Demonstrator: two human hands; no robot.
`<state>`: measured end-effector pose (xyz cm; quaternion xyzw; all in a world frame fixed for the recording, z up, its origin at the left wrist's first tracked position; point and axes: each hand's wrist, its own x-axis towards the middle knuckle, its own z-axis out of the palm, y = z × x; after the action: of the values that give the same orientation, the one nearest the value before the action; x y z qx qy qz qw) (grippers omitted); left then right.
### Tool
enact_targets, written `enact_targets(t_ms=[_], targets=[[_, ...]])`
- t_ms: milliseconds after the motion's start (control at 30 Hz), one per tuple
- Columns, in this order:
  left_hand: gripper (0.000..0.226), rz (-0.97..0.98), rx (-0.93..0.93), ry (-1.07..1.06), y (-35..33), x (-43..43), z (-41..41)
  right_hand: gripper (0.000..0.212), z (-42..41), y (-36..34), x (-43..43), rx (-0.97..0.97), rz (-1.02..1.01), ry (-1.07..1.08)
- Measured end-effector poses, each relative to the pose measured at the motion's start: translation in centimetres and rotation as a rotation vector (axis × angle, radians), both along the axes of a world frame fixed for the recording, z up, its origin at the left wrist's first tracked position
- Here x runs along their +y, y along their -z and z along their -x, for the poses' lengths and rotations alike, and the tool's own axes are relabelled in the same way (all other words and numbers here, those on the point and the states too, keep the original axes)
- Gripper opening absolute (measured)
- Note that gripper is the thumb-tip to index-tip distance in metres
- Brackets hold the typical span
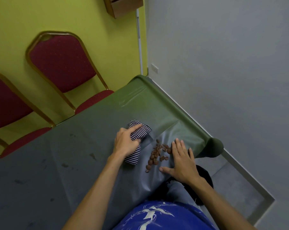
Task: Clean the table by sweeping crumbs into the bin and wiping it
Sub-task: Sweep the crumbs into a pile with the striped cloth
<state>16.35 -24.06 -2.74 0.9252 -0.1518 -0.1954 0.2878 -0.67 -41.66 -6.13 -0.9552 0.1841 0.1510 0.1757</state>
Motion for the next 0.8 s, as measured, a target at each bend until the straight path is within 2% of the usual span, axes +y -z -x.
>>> enact_targets(t_ms=[167,333,500,700,800], targets=[[0.063,-0.105,0.028,-0.077,0.8,1.3,-1.0,0.119,0.0,0.2,0.0,-0.005,-0.004,-0.006],[0.072,-0.290,-0.075,-0.099,1.0,-0.1,1.1,0.119,-0.1,0.2,0.0,0.009,0.005,-0.007],[0.068,-0.271,-0.057,-0.061,0.7,-0.5,1.1,0.117,0.1,0.2,-0.1,0.023,0.016,-0.030],[0.068,-0.145,0.076,0.279,0.2,0.2,2.1,0.119,0.2,0.5,-0.3,0.039,0.027,-0.060],[0.067,-0.157,-0.015,0.146,0.1,1.3,0.5,0.123,0.2,0.7,-0.6,0.042,0.047,-0.081]])
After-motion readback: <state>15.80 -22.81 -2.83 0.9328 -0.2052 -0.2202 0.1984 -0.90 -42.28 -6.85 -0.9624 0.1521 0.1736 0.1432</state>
